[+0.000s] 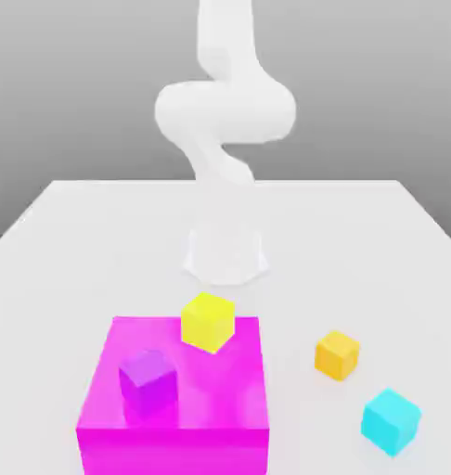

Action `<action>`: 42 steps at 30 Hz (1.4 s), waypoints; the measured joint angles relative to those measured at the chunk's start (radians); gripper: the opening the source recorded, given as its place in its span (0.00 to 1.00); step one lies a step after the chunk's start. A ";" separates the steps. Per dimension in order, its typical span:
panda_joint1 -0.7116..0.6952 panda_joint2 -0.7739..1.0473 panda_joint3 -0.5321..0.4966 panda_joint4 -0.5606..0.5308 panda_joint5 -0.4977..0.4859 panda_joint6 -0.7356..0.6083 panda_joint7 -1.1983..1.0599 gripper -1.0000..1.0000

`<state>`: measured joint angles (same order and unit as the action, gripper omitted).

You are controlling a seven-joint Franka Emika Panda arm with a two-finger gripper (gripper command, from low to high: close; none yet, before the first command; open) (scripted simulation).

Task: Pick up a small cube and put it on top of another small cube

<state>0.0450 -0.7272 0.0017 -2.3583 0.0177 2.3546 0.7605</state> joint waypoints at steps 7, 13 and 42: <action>0.141 0.246 0.027 -0.185 0.053 0.178 -0.128 0.50; 0.244 0.464 0.087 -0.347 0.080 0.337 -0.226 0.50; 0.394 0.744 0.088 -0.506 -0.030 0.527 -0.246 0.00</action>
<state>0.4388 0.0169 0.0902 -2.8647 -0.0126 2.8812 0.5150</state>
